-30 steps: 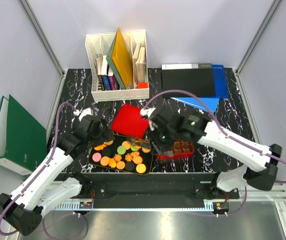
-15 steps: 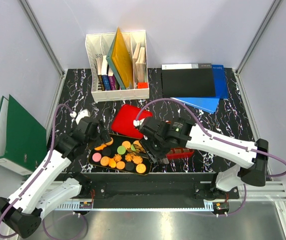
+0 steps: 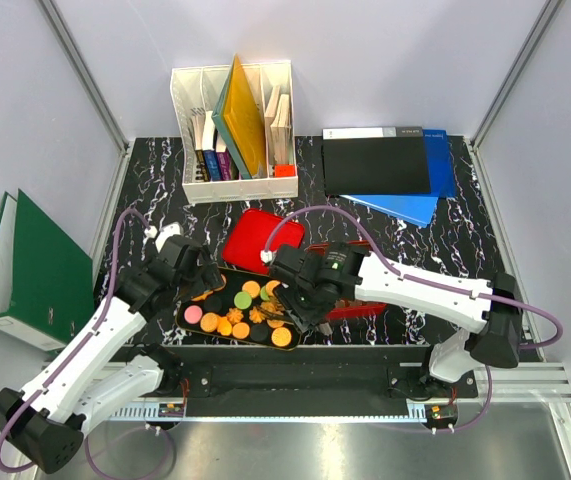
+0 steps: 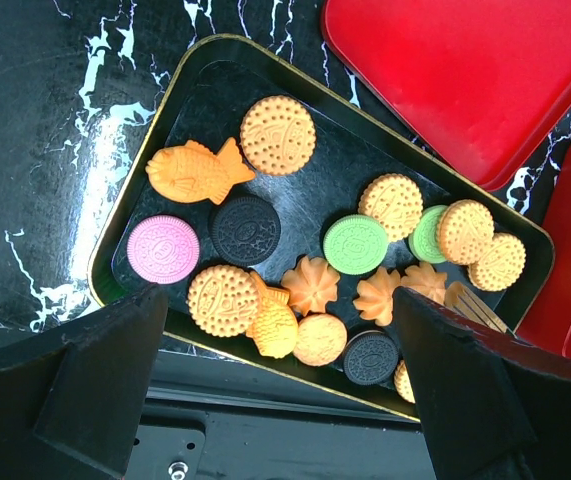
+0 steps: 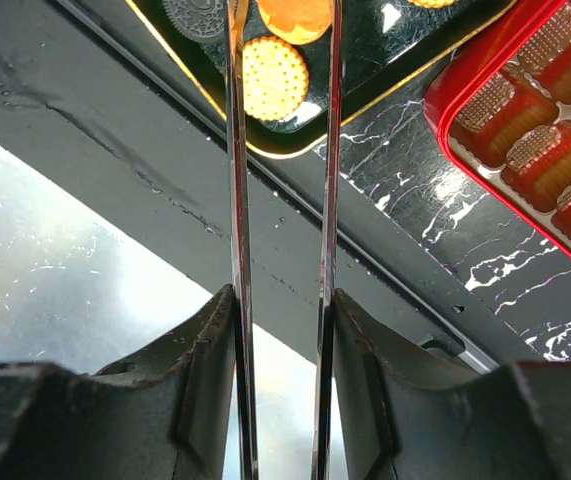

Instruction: Pack the cookies

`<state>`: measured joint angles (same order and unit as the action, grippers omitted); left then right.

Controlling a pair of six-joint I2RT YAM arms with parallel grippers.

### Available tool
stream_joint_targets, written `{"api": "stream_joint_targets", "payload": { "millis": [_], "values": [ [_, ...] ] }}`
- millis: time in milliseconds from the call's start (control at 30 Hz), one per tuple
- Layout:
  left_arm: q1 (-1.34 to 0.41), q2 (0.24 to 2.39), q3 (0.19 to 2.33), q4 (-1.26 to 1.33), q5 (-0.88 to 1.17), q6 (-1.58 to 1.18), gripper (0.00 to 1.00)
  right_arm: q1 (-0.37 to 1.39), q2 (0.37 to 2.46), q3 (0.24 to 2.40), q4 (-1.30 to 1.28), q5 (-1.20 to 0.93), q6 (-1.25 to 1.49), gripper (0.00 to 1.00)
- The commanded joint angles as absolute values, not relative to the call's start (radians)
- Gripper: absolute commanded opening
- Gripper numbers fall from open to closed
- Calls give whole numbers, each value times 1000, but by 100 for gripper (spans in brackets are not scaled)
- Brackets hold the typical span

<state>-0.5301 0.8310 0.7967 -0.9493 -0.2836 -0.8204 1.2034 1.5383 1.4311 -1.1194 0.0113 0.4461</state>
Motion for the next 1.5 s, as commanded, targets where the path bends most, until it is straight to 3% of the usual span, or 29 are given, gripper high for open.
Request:
{"api": "stream_joint_targets", "payload": {
  "millis": [0, 433, 667, 867, 967, 1167, 1467],
  "values": [
    [-531, 811, 798, -919, -267, -812, 98, 1212, 1557, 1427, -1078, 57, 469, 46],
    [-532, 831, 798, -907, -242, -798, 98, 1210, 1594, 1425, -1075, 83, 483, 44],
    [-532, 835, 801, -902, -239, -796, 98, 1210, 1559, 1449, -1097, 143, 502, 30],
    [-532, 842, 799, -891, -236, -796, 98, 1210, 1554, 1497, -1152, 183, 502, 37],
    [-531, 850, 801, -884, -235, -795, 98, 1212, 1552, 1491, -1151, 192, 500, 27],
    [-532, 845, 799, -884, -236, -796, 98, 1212, 1523, 1544, -1204, 253, 515, 20],
    [-531, 864, 799, -876, -235, -795, 98, 1210, 1428, 1658, -1327, 328, 549, 18]
  ]
}}
